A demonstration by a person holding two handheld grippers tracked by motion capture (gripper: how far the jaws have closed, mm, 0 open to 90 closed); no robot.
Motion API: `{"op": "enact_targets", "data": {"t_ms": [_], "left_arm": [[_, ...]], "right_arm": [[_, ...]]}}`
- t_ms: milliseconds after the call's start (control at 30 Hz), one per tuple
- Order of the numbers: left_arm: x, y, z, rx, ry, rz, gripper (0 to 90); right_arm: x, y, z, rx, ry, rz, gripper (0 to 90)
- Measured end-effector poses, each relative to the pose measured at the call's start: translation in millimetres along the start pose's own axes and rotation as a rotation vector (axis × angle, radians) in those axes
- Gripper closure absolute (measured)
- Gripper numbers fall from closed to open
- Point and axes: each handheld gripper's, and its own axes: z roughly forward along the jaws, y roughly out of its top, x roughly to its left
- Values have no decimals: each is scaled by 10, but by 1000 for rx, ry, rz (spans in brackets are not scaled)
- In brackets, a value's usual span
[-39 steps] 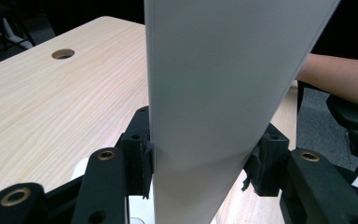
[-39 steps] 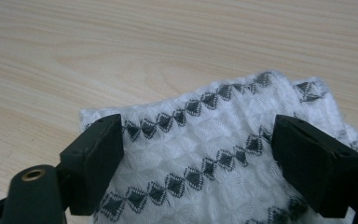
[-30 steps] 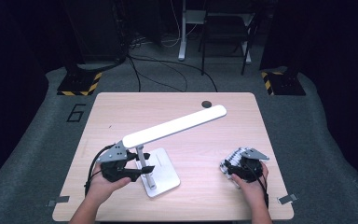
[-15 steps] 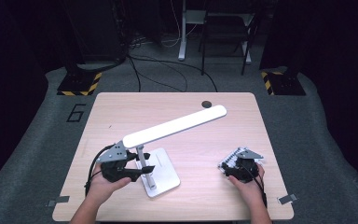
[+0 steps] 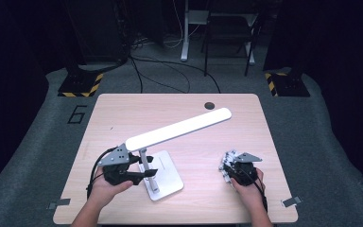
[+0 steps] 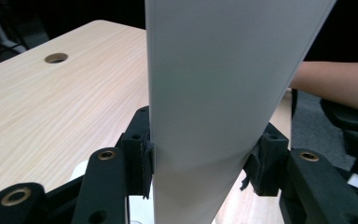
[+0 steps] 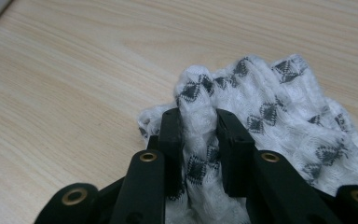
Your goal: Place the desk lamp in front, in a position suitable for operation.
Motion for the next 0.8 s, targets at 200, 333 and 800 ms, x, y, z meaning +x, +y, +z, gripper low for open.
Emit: {"op": "enact_targets", "data": {"t_ms": [200, 333, 800], "left_arm": [[4, 4, 17, -1, -35, 18, 516], [18, 0, 21, -8, -51, 21, 516], [4, 6, 59, -14, -140, 32, 508]], "right_arm": [[150, 87, -51, -59, 72, -6, 744], [372, 176, -95, -125, 151, -53, 744], [1410, 331, 111, -121, 414, -274, 741]]}}
